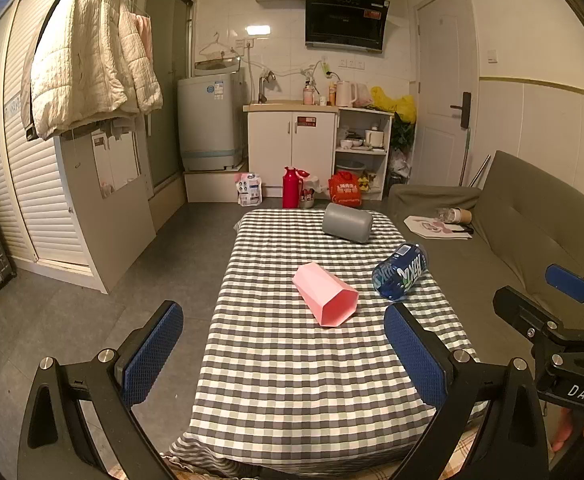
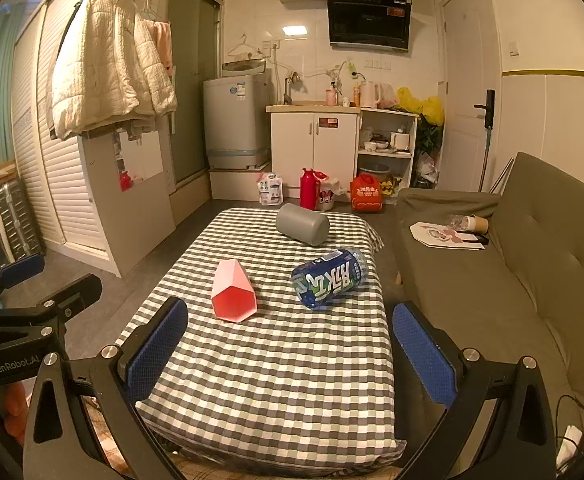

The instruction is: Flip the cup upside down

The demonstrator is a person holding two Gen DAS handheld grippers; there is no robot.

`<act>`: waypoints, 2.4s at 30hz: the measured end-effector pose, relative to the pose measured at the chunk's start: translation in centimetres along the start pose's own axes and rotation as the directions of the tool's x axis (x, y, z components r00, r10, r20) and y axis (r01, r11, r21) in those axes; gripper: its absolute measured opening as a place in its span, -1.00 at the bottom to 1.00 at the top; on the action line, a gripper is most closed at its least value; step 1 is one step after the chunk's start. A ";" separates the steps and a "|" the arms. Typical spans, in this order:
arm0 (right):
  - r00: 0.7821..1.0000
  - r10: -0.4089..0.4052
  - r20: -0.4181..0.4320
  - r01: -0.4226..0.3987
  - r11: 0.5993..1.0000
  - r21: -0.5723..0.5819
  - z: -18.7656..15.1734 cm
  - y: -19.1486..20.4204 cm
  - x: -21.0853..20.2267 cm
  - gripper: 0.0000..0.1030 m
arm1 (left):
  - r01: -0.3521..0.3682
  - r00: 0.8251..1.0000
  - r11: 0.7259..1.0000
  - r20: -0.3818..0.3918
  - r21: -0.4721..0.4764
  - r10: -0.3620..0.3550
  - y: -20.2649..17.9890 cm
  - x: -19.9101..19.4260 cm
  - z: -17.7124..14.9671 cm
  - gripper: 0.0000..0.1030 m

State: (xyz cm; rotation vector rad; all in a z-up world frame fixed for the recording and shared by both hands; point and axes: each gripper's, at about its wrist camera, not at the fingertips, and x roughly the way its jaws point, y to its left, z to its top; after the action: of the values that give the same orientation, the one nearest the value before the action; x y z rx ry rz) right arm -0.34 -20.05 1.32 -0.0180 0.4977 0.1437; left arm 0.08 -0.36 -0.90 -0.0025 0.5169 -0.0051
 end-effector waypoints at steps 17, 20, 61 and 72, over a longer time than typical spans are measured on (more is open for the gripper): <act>1.000 0.004 -0.005 -0.004 1.000 0.002 -0.3 0.4 0.0 0.99 | 0.003 1.000 1.000 -0.001 -0.002 -0.003 0.1 0.0 0.1 1.00; 1.000 0.005 -0.006 -0.005 1.000 0.002 -0.3 0.4 0.0 0.99 | 0.002 1.000 1.000 -0.001 -0.002 -0.002 0.1 0.0 0.1 1.00; 0.987 0.083 -0.138 -0.103 0.983 -0.149 7.0 -2.1 14.8 0.99 | -0.084 0.979 0.996 -0.189 -0.036 0.076 2.3 13.4 2.2 1.00; 0.925 0.134 -0.356 -0.214 0.957 -0.196 12.9 -4.2 33.9 0.99 | -0.118 0.956 0.991 -0.277 -0.066 0.096 4.9 25.5 6.0 1.00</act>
State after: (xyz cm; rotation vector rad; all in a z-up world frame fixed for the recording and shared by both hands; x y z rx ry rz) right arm 35.80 -19.01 -3.60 -0.2308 0.8268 0.3790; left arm 25.29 4.43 -8.29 -0.0550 0.7933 0.1236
